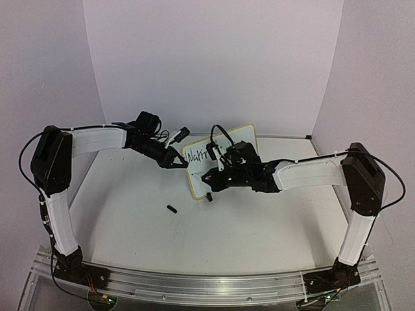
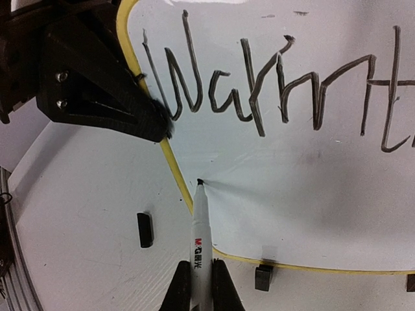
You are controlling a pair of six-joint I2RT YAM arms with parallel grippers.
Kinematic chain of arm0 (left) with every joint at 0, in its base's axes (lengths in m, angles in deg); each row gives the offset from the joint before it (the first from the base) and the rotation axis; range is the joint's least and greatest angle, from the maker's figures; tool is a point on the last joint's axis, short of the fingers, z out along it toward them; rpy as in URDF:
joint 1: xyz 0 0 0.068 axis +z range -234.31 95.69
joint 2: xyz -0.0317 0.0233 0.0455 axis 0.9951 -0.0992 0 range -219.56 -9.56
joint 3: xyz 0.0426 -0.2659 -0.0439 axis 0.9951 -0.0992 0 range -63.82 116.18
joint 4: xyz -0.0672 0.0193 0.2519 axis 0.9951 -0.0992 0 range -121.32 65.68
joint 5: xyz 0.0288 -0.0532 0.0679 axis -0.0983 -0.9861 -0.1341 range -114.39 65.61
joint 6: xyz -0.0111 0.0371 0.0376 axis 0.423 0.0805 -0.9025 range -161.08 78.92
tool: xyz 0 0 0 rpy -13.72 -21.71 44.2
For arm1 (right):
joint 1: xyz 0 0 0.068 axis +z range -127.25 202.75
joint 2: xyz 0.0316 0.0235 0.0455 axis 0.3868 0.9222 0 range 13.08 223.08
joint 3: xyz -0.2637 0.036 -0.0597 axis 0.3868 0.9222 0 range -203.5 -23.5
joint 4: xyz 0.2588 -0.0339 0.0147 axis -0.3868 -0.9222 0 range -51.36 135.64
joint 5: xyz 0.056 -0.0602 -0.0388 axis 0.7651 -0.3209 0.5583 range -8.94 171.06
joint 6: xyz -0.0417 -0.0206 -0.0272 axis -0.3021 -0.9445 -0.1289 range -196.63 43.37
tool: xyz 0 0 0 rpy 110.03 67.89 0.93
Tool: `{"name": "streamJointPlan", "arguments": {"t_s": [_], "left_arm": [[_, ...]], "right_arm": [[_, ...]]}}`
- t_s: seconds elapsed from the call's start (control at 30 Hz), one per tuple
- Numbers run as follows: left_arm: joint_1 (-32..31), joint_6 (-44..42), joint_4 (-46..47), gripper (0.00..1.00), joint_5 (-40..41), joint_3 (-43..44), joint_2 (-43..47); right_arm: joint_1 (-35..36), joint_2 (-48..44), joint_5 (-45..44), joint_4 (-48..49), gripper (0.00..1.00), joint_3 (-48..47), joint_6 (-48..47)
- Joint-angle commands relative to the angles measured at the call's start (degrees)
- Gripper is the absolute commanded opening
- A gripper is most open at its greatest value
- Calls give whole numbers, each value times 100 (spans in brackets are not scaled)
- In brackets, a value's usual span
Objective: Write a sentence on the whiteboard
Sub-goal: Write on the whiteboard with the whiteboard.
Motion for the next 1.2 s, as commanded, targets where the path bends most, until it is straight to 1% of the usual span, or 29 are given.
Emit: {"name": "streamJointPlan", "arguments": {"t_s": [0.0,0.2,0.37,0.57,0.8,1.17], "left_arm": [[-280,-77,-755,0,212,-72,-330],[-283,-79,-753,0,214,-70,-329],[-289,-82,-754,0,217,-67,-325],[-289,-83,-762,0,230,-66,-318],[-298,-82,-761,0,225,-66,-306],[-298,-86,-770,0,234,-71,-308]], "right_arm": [[13,142,-143,53,0,101,76],[9,149,-88,52,0,410,220],[10,142,-47,46,0,453,209],[7,-230,55,83,0,559,194],[3,-538,-98,106,0,529,194],[-8,-270,-267,114,0,278,202]]}}
